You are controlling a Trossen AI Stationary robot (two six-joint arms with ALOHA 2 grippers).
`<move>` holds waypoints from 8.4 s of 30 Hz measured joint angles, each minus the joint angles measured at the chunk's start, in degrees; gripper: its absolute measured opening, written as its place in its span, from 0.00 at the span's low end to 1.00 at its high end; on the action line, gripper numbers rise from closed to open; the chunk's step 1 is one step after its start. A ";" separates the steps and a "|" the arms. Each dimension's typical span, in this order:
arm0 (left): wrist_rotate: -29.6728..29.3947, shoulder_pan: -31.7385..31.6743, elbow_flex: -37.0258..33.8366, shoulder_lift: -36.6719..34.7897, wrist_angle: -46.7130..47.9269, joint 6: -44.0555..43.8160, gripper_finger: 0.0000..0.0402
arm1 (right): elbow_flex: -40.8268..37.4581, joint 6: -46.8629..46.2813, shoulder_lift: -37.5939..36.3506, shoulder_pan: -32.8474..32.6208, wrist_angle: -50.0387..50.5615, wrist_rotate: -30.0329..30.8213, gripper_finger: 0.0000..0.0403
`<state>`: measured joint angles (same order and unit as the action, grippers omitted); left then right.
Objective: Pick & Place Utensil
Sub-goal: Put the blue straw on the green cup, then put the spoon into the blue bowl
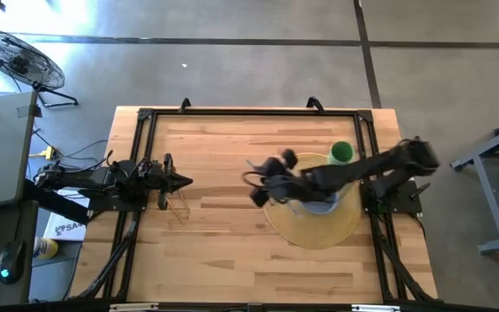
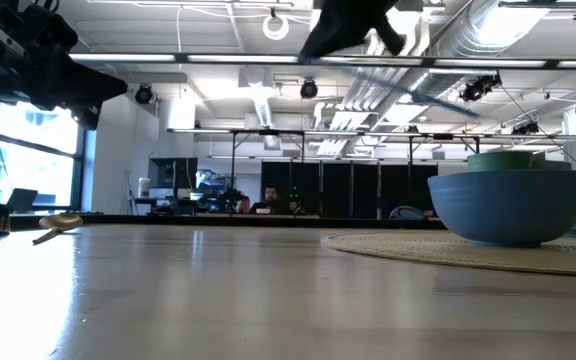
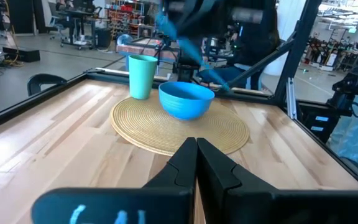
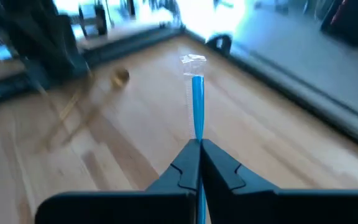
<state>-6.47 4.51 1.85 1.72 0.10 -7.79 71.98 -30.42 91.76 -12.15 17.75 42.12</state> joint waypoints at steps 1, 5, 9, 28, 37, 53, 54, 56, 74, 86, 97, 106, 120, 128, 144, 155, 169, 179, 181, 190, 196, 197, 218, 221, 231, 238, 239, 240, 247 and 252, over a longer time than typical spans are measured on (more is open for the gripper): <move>0.01 0.02 0.01 0.02 0.01 -0.01 0.00 | -1.92 0.96 -2.74 -1.02 -1.20 2.05 0.00; -0.01 0.01 0.02 0.01 0.00 -0.01 0.00 | -11.67 5.83 -14.91 -4.70 -6.65 9.21 0.00; 0.01 0.00 0.00 0.02 0.00 0.00 0.00 | -22.01 14.77 -27.19 -6.00 -15.59 14.34 0.00; 0.01 0.02 0.00 0.02 0.00 -0.01 0.00 | -55.01 62.41 -61.25 16.49 -66.32 1.48 0.00; 0.00 0.00 0.00 0.02 0.02 -0.02 0.00 | -62.96 55.01 -61.86 20.07 -64.57 5.96 0.01; 0.01 0.02 0.00 0.00 0.00 -0.02 0.00 | -59.66 55.92 -61.84 13.43 -57.51 21.16 0.29; 0.00 0.01 0.00 0.02 0.00 -0.01 0.00 | -58.69 55.92 -61.86 12.53 -55.81 22.96 0.31; 0.01 0.01 0.01 0.01 0.00 0.00 0.00 | -56.66 55.91 -61.84 10.58 -52.29 26.76 0.34; -0.62 0.01 -0.04 0.02 -0.41 1.51 0.00 | -42.95 51.50 -47.28 -18.25 -45.44 29.52 0.39; -3.38 0.00 -0.11 0.05 -6.02 -6.48 0.00 | -42.77 29.58 -22.60 -21.93 -45.93 8.68 0.39; -11.06 0.01 -0.09 0.02 -5.82 -4.43 0.00 | -42.79 27.72 -16.43 -22.01 -53.29 3.16 0.39; -16.69 0.00 -0.09 0.02 -3.13 -7.76 0.00 | -42.79 27.46 -16.43 -22.02 -53.62 2.47 0.39; -14.06 0.00 -0.63 8.46 -12.79 -14.51 0.00 | -42.79 27.44 -16.43 -21.96 -53.63 2.90 0.39; -19.16 0.04 0.49 26.48 -12.78 -28.02 0.00 | -42.79 27.42 -16.45 -21.96 -54.39 2.92 0.39; -22.17 7.78 26.49 59.05 17.39 -49.94 0.00 | -42.79 27.39 -16.45 -21.96 -54.50 2.47 0.39; -28.22 23.24 43.95 71.68 56.25 -90.81 0.00 | -42.79 27.72 -16.45 -21.97 -53.24 2.05 0.39; -29.30 23.23 37.55 75.08 64.58 -114.62 0.23 | -42.79 27.85 -16.45 -21.96 -53.19 2.26 0.39; -32.99 23.21 29.26 75.10 57.16 -122.16 0.33 | -42.79 27.85 -16.47 -21.96 -53.57 2.25 0.39; -33.90 23.21 28.27 75.32 54.48 -122.14 0.33 | -42.79 27.85 -16.47 -21.96 -53.58 2.26 0.39; -29.92 16.38 27.70 82.59 46.86 -116.67 0.33 | -42.79 27.85 -16.47 -21.94 -53.80 2.26 0.39; -31.31 13.05 27.92 85.00 42.81 -109.64 0.33 | -42.79 27.85 -16.47 -21.96 -53.86 2.26 0.39; -31.44 13.05 28.12 85.08 42.75 -109.14 0.33 | -42.79 27.85 -16.47 -21.96 -53.83 2.25 0.39; -43.09 13.05 30.18 85.22 21.76 -83.53 0.08 | -42.79 27.85 -17.98 -22.00 -53.92 2.44 0.39; -44.14 13.05 30.18 85.22 18.90 -78.78 0.09 | -42.79 27.85 -17.98 -22.00 -53.81 2.44 0.39; -45.81 13.05 30.27 87.54 12.55 -67.41 0.09 | -42.79 27.85 -17.98 -22.00 -53.60 2.46 0.39; -45.26 13.05 30.27 86.75 14.16 -67.52 0.11 | -42.79 27.85 -17.98 -22.00 -53.12 2.46 0.39; -45.06 13.05 30.23 86.75 14.53 -67.66 0.12 | -42.78 27.85 -17.98 -22.00 -53.12 2.46 0.39; -44.79 13.05 30.23 86.75 14.70 -68.11 0.14 | -42.79 27.85 -17.98 -22.00 -53.12 2.46 0.39; -44.88 12.33 30.25 88.06 17.64 -70.64 0.31 | -42.77 27.86 -17.98 -22.00 -52.59 2.46 0.39; -44.93 12.33 30.29 90.98 16.06 -70.76 0.33 | -42.77 27.85 -17.98 -22.00 -52.53 2.46 0.39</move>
<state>-51.40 16.84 32.14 92.69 16.16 -78.55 29.21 -2.57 73.78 -34.15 -34.79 44.58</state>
